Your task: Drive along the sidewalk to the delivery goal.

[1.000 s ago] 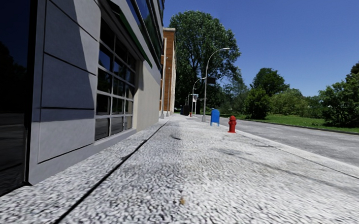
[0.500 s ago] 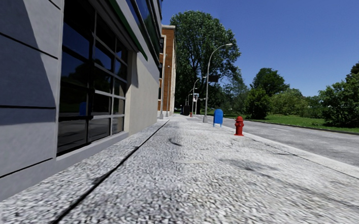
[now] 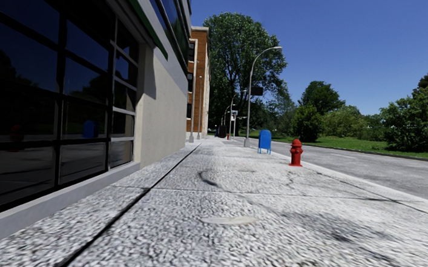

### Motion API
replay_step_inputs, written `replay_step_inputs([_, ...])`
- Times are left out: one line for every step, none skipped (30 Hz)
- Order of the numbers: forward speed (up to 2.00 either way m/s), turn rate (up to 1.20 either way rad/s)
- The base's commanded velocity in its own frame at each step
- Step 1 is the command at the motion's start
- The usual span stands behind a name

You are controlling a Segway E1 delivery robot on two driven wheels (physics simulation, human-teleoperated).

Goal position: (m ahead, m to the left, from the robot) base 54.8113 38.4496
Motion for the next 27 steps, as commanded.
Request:
replay_step_inputs([2.00, 0.00])
replay_step_inputs([2.00, 0.00])
replay_step_inputs([2.00, 0.00])
replay_step_inputs([2.00, 0.00])
replay_step_inputs([2.00, 0.00])
replay_step_inputs([2.00, 0.00])
replay_step_inputs([2.00, 0.00])
replay_step_inputs([2.00, 0.00])
replay_step_inputs([2.00, 0.00])
replay_step_inputs([2.00, 0.00])
replay_step_inputs([2.00, 0.00])
replay_step_inputs([2.00, 0.00])
replay_step_inputs([2.00, 0.00])
replay_step_inputs([2.00, 0.00])
replay_step_inputs([2.00, 0.00])
replay_step_inputs([2.00, 0.00])
replay_step_inputs([2.00, 0.00])
replay_step_inputs([2.00, 0.00])
replay_step_inputs([2.00, 0.00])
replay_step_inputs([2.00, 0.00])
replay_step_inputs([2.00, 0.00])
replay_step_inputs([2.00, 0.00])
replay_step_inputs([2.00, 0.00])
replay_step_inputs([2.00, 0.00])
replay_step_inputs([2.00, 0.00])
replay_step_inputs([2.00, 0.00])
replay_step_inputs([2.00, 0.00])
